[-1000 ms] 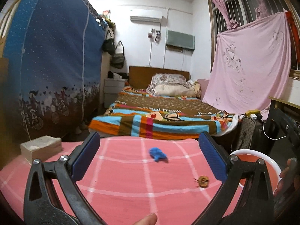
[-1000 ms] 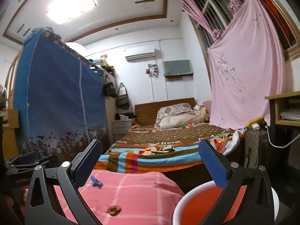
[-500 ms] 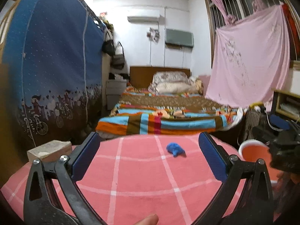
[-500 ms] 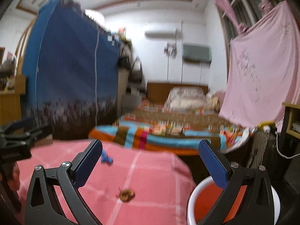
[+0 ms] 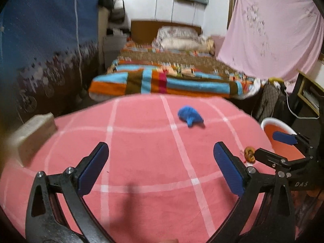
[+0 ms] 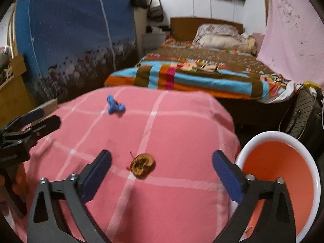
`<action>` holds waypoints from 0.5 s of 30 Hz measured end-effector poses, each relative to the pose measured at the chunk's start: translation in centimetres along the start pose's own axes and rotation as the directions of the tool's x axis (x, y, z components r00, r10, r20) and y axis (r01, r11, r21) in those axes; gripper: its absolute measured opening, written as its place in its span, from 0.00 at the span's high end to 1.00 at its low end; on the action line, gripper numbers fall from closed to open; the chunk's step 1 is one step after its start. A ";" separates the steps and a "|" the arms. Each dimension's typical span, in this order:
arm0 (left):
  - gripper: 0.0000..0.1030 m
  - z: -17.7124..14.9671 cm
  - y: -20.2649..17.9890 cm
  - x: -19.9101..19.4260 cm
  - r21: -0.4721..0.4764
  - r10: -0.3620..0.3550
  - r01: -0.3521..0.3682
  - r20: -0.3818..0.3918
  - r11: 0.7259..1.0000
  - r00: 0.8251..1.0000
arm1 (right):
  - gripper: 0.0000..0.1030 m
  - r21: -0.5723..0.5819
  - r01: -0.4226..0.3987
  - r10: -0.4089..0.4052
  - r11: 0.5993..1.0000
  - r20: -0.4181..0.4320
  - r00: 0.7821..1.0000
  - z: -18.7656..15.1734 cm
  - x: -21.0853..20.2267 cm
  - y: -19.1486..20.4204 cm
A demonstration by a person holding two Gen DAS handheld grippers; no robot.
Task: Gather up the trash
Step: 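Grasp the dried fruit slice with the right tool while the left tool grasps the blue toy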
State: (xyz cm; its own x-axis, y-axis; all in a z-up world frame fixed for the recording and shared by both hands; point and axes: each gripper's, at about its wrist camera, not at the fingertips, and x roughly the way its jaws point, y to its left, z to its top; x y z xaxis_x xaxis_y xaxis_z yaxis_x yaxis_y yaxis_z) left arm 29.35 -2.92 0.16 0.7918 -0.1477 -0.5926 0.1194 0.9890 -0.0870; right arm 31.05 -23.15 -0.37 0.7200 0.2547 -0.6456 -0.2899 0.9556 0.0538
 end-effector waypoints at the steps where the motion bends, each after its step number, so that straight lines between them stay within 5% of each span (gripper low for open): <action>1: 0.16 -0.1 -0.1 0.6 0.002 -0.008 0.008 -0.035 1.000 0.999 | 0.19 -0.010 -0.005 0.005 1.000 -0.020 1.000 -0.1 0.3 0.2; 6: 0.28 -0.3 -0.2 2.4 0.009 -0.045 0.047 -0.137 0.999 0.990 | 0.36 -0.083 -0.009 0.001 0.996 -0.092 0.996 -0.6 1.3 1.6; 13: 0.30 0.3 -0.8 3.6 -0.001 -0.086 0.087 -0.176 0.996 0.981 | 0.75 -0.100 0.030 -0.039 0.995 -0.089 0.995 -0.7 1.4 1.1; 15: 0.30 0.8 -1.1 4.1 0.000 -0.092 0.093 -0.178 0.996 0.980 | 0.77 -0.085 0.021 -0.029 0.996 -0.085 0.996 -0.6 1.4 0.7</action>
State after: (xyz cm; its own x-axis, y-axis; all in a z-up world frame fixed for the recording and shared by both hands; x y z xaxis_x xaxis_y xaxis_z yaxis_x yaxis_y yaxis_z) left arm 32.96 -4.62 -1.56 0.6580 -0.2350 -0.7154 0.1925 0.9710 -0.1419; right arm 31.49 -22.24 -1.73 0.6718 0.2137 -0.7092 -0.3267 0.9448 -0.0247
